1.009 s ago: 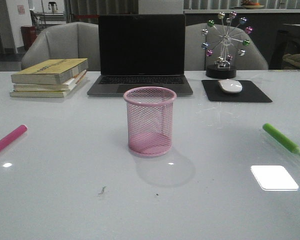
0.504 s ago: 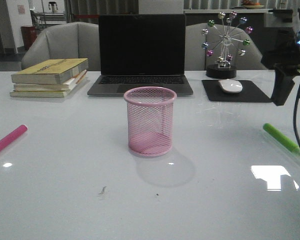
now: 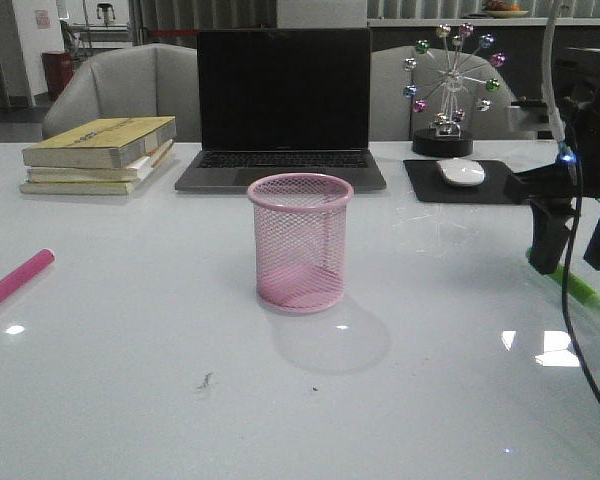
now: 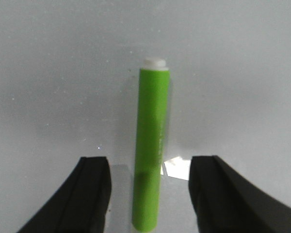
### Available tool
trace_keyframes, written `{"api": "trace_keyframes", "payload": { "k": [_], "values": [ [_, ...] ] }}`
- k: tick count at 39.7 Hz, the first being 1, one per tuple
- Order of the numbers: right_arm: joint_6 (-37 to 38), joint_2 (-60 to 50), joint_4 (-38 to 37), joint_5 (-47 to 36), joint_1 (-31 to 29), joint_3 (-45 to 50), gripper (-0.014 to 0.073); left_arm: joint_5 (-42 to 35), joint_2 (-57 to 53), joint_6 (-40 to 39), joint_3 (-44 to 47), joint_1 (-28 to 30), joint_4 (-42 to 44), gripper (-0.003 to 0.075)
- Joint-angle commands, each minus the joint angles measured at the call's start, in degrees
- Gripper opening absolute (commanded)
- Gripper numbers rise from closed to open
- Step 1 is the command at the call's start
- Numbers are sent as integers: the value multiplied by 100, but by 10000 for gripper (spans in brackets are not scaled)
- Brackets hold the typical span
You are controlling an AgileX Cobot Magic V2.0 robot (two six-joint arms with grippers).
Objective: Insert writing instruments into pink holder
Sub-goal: 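Lower the right gripper onto the green highlighter and grasp it, then lift the green highlighter and carry it over the pink holder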
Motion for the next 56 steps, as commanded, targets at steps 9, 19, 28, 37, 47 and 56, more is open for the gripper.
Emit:
{"api": "trace_keyframes", "payload": {
  "k": [9, 19, 28, 37, 47, 56],
  "values": [
    [-68, -141, 17, -271, 17, -193, 478, -383, -56, -16, -220, -38, -74, 507],
    [-68, 134, 17, -138, 17, -193, 475, -383, -56, -16, -220, -38, -74, 507],
    [-68, 202, 17, 20, 17, -193, 150, -383, -56, -16, -220, -38, -74, 507],
    [-68, 158, 275, 99, 17, -331, 58, -383, -56, -16, -220, -38, -74, 507],
    [-68, -567, 857, -788, 164, -375, 59, -383, -56, -16, -220, -38, -74, 507],
    [-68, -1657, 632, -1777, 622, -220, 59, -383, -56, -16, -220, -38, -74, 507]
  ]
}}
